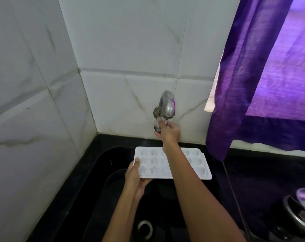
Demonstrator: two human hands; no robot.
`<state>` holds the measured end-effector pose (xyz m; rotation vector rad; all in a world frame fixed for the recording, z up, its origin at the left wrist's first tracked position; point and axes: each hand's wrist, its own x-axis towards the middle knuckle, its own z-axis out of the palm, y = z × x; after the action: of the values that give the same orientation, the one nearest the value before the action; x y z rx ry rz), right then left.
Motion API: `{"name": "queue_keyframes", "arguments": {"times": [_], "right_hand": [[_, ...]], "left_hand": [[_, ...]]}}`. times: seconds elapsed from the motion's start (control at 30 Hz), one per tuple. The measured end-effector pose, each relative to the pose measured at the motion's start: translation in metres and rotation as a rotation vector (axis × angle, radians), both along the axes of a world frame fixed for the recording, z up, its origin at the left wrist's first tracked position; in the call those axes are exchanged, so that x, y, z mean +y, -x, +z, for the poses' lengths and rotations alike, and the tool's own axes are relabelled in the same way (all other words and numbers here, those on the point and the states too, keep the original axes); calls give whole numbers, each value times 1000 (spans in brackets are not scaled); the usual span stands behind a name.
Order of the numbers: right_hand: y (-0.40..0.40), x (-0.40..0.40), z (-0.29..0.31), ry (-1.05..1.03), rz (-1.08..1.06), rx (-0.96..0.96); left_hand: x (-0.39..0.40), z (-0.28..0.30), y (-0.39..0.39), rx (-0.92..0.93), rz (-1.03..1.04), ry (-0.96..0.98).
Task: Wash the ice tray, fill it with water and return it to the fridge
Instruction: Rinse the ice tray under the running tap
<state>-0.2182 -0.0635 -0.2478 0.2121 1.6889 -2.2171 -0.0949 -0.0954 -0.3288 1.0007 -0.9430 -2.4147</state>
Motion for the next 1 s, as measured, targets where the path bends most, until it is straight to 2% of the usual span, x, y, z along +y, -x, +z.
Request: {"name": "queue_keyframes", "arguments": {"times": [0.1,0.23,0.37,0.43,0.5,0.63,0.7,0.8,0.9,1.0], "right_hand": [[2,-1,1,-146,-44,136],[-1,-5,0,-517,-76,473],[-7,-3,-2,-637,-52,597],[-13,3,-4,-616,1,647],[-26,11,-18,-666,85,639],[-66,20,-64,-1103,328,587],[-84,23,-78,-1232,509,708],[-93,32,-88,-1318,767,886],[-81,52,-95,-1482,734,800],[-65,81,-100,-1524,539,527]], "left_hand": [[3,-5,4,-9,8,-10],[5,-8,2,-5,15,-43],[5,-8,-2,-4,23,-44],[6,-10,-5,-8,29,-40],[5,-12,-7,-19,39,-43],[8,-16,-7,-54,63,-32],[11,-22,-10,-82,73,-7],[15,-30,-17,-103,67,-37],[18,-31,-22,-110,90,-89],[14,-36,-29,-106,107,-113]]}}
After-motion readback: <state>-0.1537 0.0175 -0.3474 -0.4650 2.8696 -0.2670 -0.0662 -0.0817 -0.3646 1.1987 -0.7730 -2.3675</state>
